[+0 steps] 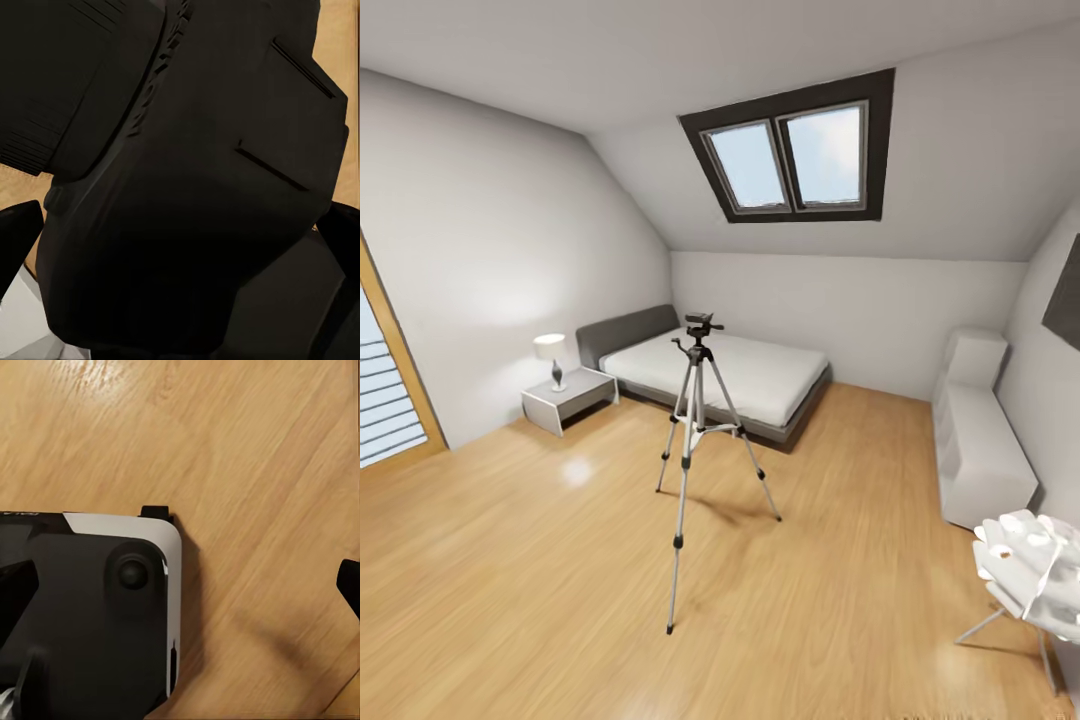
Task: Attach the digital camera to the camera tripod in the bedroom.
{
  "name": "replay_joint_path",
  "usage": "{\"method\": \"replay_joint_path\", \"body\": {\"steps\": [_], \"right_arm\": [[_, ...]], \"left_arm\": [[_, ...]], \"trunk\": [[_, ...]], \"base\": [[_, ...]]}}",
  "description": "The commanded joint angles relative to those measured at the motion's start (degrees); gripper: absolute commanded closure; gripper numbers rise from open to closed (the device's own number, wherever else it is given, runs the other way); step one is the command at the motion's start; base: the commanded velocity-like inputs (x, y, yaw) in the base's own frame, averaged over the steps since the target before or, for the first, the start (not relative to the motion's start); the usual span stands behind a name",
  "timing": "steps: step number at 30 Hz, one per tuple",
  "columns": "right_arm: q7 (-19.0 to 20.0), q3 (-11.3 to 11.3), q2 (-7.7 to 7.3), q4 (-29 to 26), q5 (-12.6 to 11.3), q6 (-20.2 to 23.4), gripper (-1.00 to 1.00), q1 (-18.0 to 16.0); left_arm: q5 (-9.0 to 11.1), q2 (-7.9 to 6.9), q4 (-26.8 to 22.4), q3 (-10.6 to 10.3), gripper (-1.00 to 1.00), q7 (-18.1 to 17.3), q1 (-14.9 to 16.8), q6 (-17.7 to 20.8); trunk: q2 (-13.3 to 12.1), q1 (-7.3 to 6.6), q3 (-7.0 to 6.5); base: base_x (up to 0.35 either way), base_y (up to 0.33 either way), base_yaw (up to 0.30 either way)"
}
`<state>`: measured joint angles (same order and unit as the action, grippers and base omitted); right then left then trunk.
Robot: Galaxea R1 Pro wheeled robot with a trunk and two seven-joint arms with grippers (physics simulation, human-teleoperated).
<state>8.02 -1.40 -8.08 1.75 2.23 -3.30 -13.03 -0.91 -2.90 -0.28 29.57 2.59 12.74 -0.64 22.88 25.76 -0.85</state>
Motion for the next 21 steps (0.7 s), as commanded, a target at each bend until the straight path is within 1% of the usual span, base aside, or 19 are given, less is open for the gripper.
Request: {"method": "replay_joint_path", "body": {"steps": [1, 21], "right_arm": [[0.16, -0.17, -0.01, 0.19, 0.23, -0.32, -1.00, -0.07], [0.16, -0.12, 0.00, 0.19, 0.23, -0.30, -1.00, -0.07]], "left_arm": [[-0.09, 0.00, 0.02, 0.12, 1.00, 0.16, 0.01, -0.07], [0.50, -0.15, 0.02, 0.37, 1.00, 0.22, 0.01, 0.02]], "trunk": [[0.04, 0.02, 0.02], [0.04, 0.02, 0.02]], "base": [[0.000, 0.000, -0.283], [0.000, 0.000, -0.285]]}}
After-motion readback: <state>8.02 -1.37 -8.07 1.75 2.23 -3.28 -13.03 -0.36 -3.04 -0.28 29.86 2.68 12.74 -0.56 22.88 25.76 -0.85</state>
